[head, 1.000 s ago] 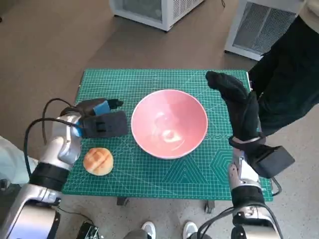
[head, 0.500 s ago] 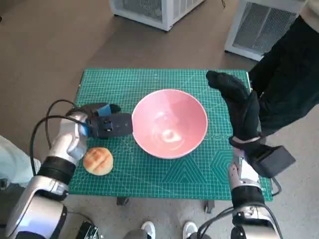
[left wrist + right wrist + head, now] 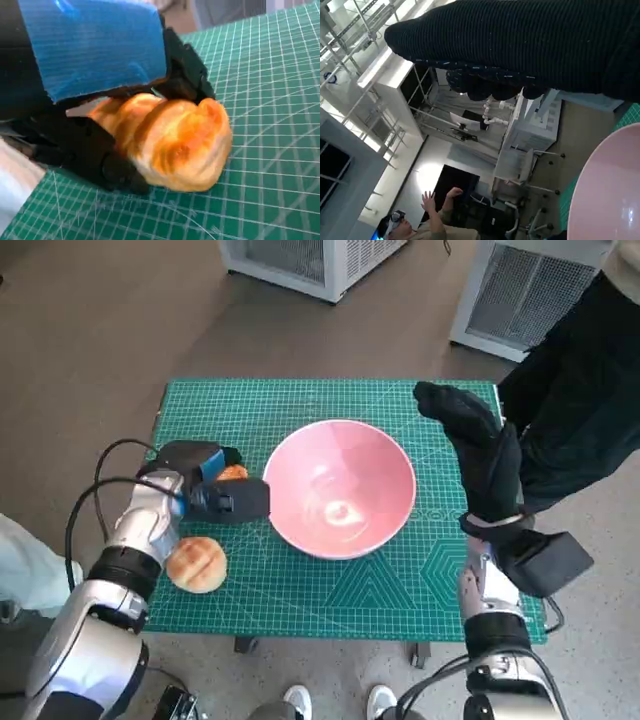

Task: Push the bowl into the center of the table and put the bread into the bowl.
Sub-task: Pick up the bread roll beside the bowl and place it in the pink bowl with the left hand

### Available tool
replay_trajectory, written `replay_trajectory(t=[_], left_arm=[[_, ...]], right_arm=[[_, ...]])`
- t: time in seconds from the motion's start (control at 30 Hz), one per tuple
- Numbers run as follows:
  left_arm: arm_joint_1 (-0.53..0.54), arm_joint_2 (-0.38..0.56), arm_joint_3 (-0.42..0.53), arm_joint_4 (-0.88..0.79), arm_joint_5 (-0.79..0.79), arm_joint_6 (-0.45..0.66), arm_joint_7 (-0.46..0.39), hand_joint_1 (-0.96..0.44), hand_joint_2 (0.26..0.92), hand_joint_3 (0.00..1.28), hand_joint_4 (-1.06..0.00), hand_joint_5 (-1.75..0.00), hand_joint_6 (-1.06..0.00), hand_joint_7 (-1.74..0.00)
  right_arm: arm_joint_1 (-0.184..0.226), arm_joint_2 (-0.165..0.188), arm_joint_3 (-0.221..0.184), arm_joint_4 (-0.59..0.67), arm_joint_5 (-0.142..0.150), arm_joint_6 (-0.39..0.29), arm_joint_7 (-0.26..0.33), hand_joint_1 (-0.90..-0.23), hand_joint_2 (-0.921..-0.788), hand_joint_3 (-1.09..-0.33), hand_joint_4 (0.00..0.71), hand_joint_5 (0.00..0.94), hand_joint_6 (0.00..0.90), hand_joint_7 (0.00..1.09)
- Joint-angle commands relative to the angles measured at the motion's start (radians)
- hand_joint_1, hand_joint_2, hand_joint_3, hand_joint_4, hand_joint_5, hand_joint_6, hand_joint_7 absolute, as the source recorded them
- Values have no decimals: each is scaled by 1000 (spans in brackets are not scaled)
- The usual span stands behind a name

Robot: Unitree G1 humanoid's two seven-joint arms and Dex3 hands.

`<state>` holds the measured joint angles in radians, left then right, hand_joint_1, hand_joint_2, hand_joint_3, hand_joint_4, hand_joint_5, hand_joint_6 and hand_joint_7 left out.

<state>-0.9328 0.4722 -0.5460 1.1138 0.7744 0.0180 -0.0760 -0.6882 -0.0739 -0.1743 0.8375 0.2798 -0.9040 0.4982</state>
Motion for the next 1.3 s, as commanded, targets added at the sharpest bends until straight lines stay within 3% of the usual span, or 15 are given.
replay_trajectory(t=[0.03, 0.33, 0.77, 0.97, 1.3], left_arm=[[1, 4, -16, 37, 8, -31, 18, 23, 875, 32, -852, -1046, -725, -960], [-6, 14, -9, 39, -4, -68, 18, 2, 866, 32, -881, -1002, -743, -1004], [-18, 49, 49, -51, -58, -64, -53, 1, 898, 28, -816, -1108, -691, -1017], [7, 92, 111, -225, -92, -37, -89, 2, 914, 20, -787, -1146, -671, -1025], [139, 172, 248, -691, -129, -19, -88, 3, 910, 7, -808, -1088, -691, -1038]], right_arm=[[25, 3, -1, 0, 12, 19, 14, -760, -921, -794, 199, 0, 13, 579], [23, 6, -4, 3, 21, 26, 23, -760, -921, -794, 198, 0, 14, 582], [27, 8, -2, 0, 22, 27, 24, -760, -921, -795, 197, 0, 13, 585], [26, 8, -1, 1, 21, 29, 22, -760, -921, -795, 197, 0, 12, 586], [26, 8, -1, 3, 23, 33, 24, -759, -921, -796, 197, 0, 11, 588]])
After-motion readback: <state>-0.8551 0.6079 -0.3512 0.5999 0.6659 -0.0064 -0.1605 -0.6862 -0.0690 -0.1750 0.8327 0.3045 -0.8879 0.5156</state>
